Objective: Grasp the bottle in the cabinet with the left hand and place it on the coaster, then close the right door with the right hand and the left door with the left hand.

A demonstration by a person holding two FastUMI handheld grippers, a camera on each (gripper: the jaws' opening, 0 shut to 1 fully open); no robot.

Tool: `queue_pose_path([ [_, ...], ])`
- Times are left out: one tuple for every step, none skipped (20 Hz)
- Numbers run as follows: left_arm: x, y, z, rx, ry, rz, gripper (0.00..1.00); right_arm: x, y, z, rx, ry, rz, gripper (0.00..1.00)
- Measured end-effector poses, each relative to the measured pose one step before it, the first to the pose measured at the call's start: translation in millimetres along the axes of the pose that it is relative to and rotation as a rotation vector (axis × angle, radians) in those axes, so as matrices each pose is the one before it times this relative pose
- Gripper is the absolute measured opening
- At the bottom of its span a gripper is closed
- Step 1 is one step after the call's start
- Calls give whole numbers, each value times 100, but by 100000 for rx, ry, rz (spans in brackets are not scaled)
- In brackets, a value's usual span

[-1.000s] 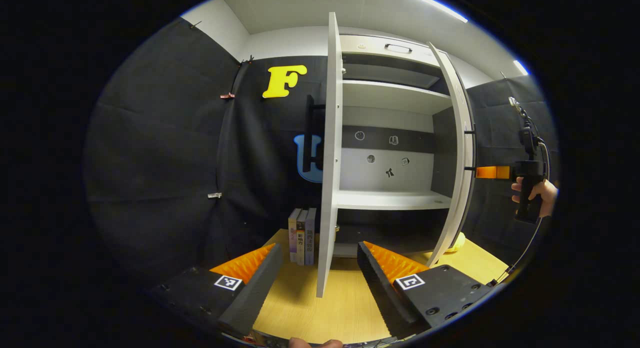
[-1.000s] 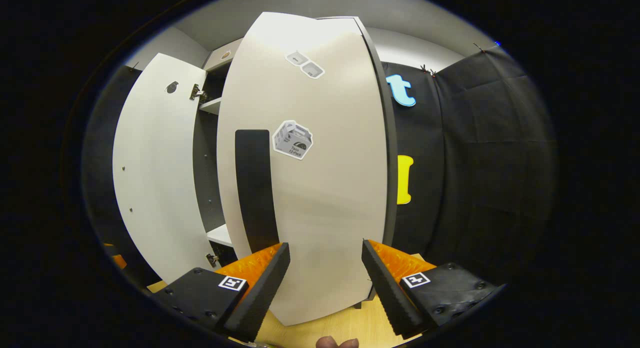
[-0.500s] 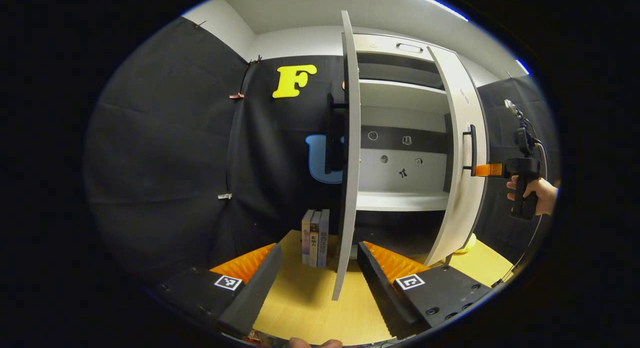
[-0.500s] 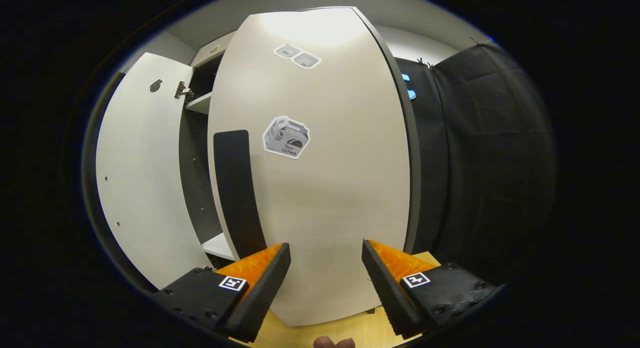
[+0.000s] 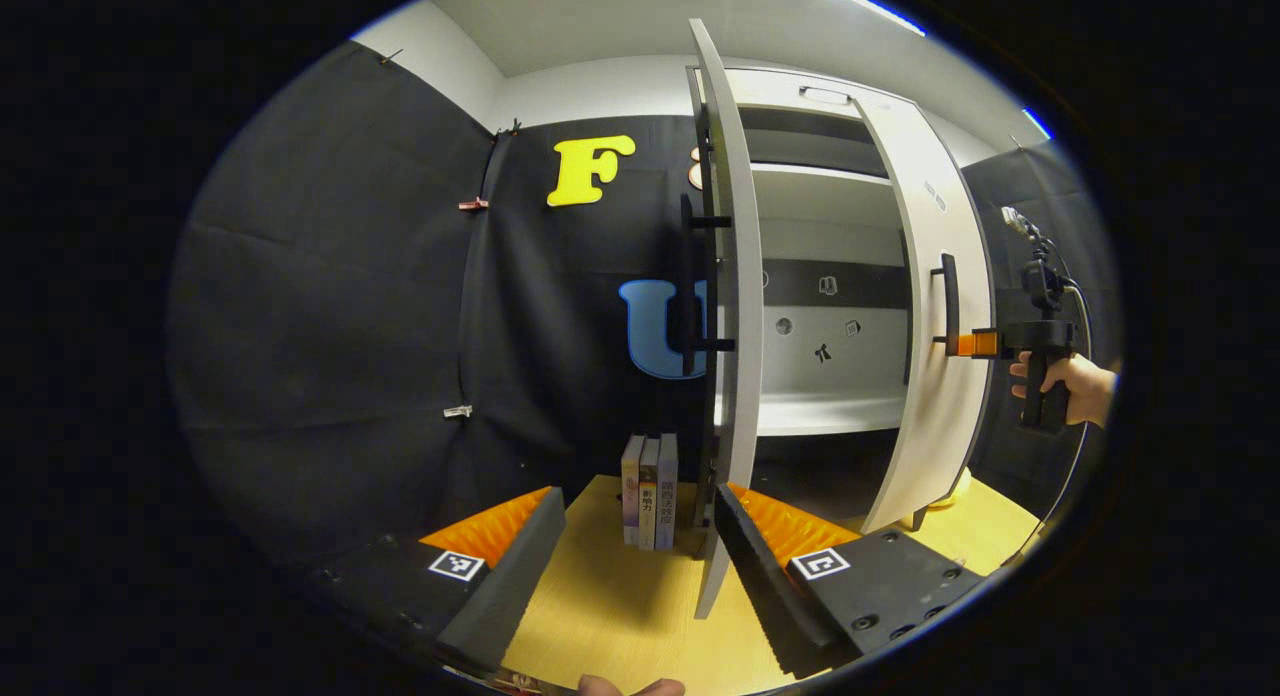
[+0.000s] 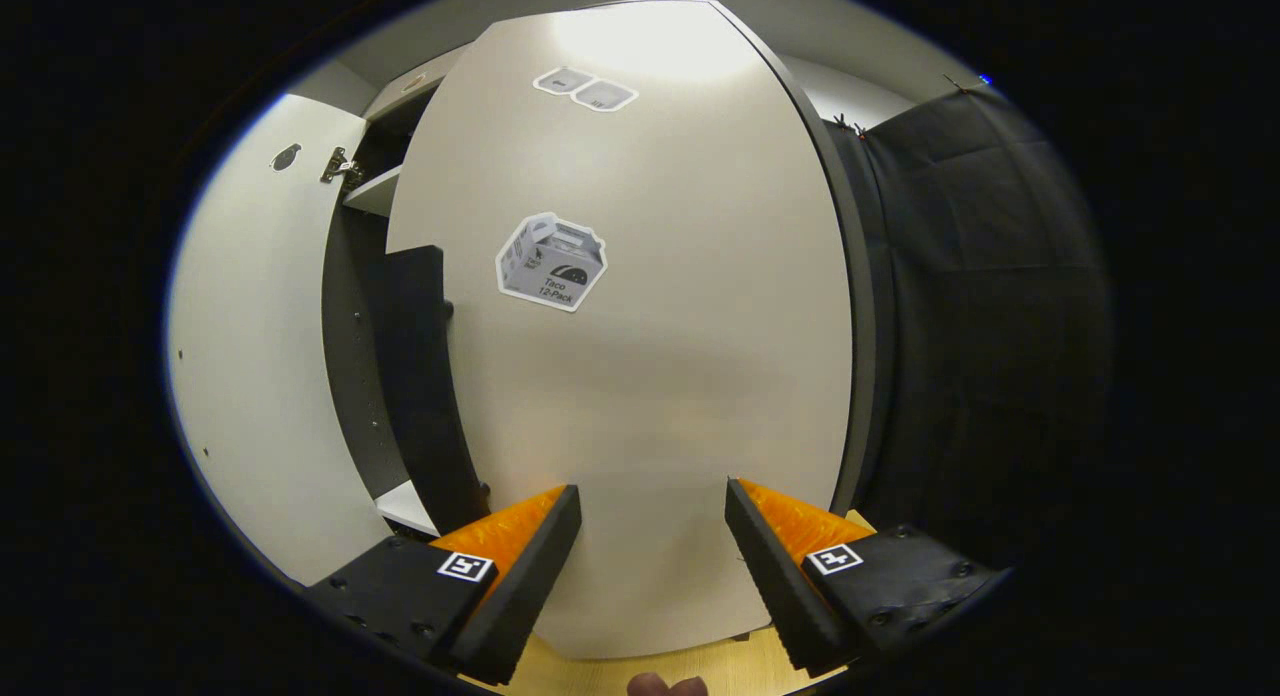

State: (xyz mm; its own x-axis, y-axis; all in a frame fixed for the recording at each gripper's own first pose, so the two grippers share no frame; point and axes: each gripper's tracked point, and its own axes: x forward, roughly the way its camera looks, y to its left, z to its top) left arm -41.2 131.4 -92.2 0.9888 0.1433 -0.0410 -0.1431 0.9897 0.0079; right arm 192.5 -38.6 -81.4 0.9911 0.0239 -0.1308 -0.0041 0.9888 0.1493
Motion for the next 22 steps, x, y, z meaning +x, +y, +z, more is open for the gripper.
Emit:
queue_pose_path([
  [198,173,-55,-154,141,32,95,-61,82,-81,-891,-450,-314,98],
  [115,187,-114,-238,215,142,95,67,111,-28,-519,-61,-210,98],
  [189,221,-18,-276,295,135,95,69,115,-58,-213,56,-68,98],
  [128,165,-137,-301,336,220,95,235,48,-88,-346,130,180,98],
  [218,183,-18,-378,311,221,95,-100,85,-19,-634,-63,-20,98],
  [91,63,96,-359,-42,-32,95,48,46,2,-1078,-277,-42,98],
  [147,-50,185,-709,-492,-475,95,-2,27,12,-1444,-103,-196,98],
  [205,-155,399,-908,-666,-931,96,-37,-67,43,-825,1,-383,98],
  [262,-34,266,-763,-426,-856,95,-94,-88,-69,-713,582,-775,98],
  [418,122,432,-370,-372,-548,96,-173,-49,-298,-741,1456,-676,98],
  [938,384,793,-248,-687,-56,96,-352,31,-68,-421,327,-448,97],
  [739,359,797,-397,-846,78,95,-649,72,95,-385,-545,-228,97],
  [751,483,940,-723,-999,19,95,-944,-19,193,-307,-485,-245,97],
  [562,427,994,-643,-1076,342,95,-1306,9,170,-248,-209,229,97],
  [204,340,950,90,-612,431,95,-1225,71,340,10,-735,167,97],
  [621,108,886,1114,-467,-81,95,-1077,79,501,213,-770,379,97],
  [890,-85,703,2074,-531,-644,95,-1051,117,410,363,-677,460,96],
  [757,-229,752,2496,-700,-778,95,-915,32,310,354,-182,328,96],
  [556,-496,579,1974,-962,-1510,95,-937,38,346,358,-331,507,96],
  [251,-765,300,1379,-425,-1639,95,-771,-101,283,275,-248,49,96],
  [118,7,-210,1458,25,1336,95,-941,-285,353,235,-266,-377,96],
  [-266,-36,43,465,-305,1082,91,-863,-260,343,783,-714,-557,96],
])
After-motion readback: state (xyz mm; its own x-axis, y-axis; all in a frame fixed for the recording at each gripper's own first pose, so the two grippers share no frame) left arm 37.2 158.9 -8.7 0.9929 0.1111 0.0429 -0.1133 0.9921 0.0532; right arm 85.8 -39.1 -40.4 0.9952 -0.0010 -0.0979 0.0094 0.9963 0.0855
